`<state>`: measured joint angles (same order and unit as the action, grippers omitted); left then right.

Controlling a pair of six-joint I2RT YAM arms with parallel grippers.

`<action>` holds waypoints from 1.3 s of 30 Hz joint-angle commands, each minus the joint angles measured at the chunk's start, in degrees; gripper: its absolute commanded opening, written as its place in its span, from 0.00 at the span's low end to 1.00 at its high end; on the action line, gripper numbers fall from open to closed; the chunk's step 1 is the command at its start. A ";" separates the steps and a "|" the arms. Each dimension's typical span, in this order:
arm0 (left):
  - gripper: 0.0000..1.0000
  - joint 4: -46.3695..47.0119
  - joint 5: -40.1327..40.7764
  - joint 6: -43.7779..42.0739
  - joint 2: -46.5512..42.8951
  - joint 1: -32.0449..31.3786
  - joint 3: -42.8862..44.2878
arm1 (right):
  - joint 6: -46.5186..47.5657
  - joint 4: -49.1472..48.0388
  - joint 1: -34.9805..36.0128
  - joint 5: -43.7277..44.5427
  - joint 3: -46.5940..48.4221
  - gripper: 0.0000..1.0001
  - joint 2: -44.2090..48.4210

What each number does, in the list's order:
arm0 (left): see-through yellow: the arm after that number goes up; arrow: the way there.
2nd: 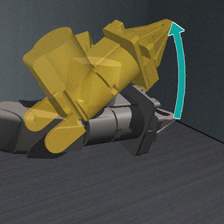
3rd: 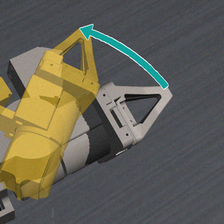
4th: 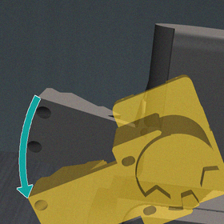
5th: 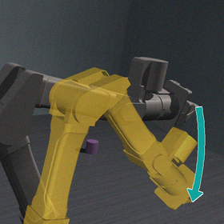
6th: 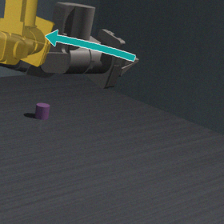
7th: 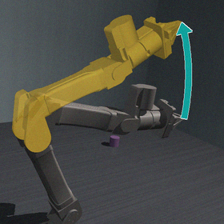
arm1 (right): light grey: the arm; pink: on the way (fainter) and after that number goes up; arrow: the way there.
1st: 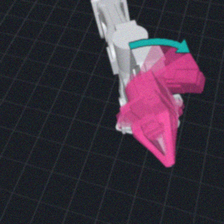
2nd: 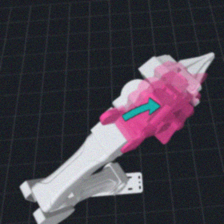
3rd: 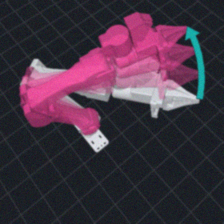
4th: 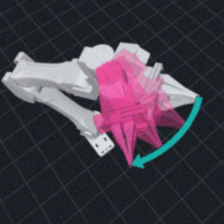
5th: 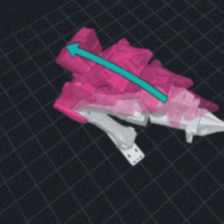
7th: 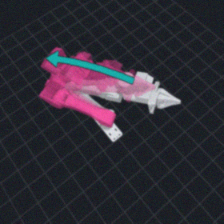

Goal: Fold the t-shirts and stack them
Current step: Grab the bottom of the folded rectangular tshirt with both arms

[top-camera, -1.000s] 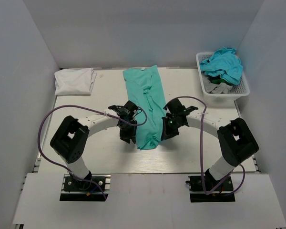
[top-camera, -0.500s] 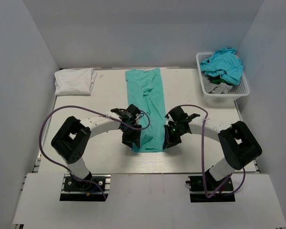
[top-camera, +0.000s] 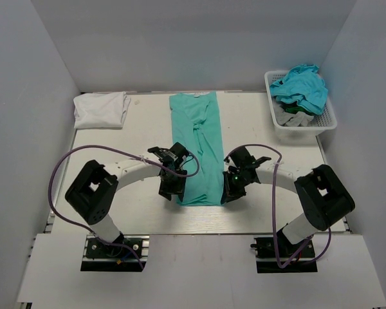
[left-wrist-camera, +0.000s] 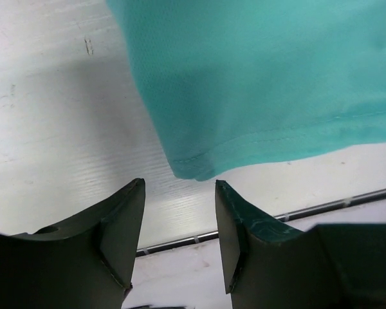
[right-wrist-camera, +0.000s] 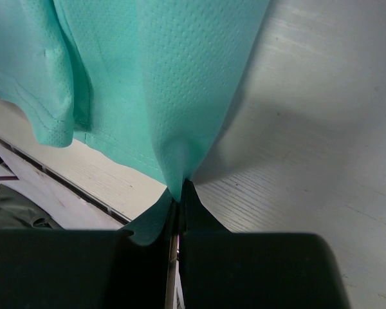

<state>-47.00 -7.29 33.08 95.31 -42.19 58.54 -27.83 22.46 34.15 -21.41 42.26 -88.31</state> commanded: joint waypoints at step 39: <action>0.00 -2.03 7.61 3.13 -0.91 1.15 9.30 | 0.68 -2.25 -0.05 6.63 6.50 0.00 7.80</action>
<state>-47.05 -5.76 35.33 98.50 -41.78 63.22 -27.94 21.04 34.20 -18.74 43.16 -83.22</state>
